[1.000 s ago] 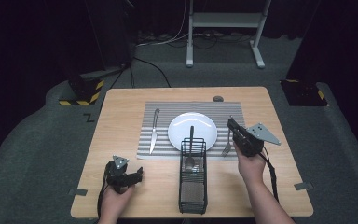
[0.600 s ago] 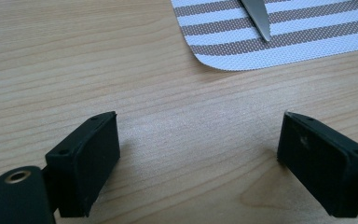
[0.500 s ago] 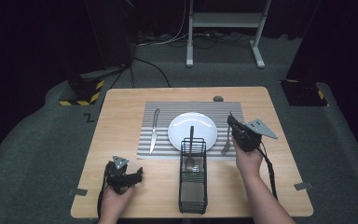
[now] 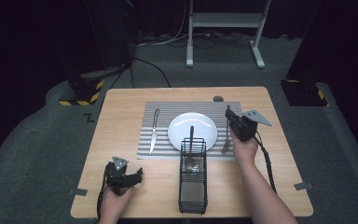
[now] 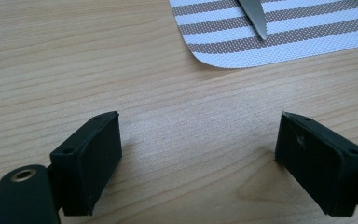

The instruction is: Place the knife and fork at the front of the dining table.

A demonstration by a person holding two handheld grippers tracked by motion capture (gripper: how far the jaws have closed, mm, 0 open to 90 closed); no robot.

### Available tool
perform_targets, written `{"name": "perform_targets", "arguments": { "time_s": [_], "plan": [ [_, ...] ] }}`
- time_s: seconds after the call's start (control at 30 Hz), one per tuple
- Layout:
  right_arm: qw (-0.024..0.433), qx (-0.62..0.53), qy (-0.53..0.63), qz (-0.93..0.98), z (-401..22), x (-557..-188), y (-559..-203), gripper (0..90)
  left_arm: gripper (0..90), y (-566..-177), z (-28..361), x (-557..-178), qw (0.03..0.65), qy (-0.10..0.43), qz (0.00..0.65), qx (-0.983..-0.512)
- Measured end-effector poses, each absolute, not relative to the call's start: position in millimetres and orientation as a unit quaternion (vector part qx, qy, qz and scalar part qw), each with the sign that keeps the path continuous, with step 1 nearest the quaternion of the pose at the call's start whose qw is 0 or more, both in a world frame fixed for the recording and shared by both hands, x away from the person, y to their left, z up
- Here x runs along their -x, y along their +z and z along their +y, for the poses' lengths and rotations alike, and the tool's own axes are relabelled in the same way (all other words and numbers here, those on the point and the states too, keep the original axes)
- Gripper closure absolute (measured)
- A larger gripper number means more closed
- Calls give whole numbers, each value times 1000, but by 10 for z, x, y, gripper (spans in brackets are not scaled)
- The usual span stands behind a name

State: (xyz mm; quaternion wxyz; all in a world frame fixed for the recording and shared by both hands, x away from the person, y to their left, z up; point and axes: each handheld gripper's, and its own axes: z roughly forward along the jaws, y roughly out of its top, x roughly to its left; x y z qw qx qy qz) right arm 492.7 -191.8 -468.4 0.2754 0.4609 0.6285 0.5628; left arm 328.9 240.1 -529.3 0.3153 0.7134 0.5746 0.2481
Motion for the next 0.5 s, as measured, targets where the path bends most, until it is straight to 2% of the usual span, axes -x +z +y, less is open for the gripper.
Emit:
{"name": "perform_targets", "arguments": {
  "time_s": [0.5],
  "plan": [
    [255,-493,536,636,-1845,-5262,-4910,838,150,-5294,2378,-3254,322,241,556,-727]
  ]
}}
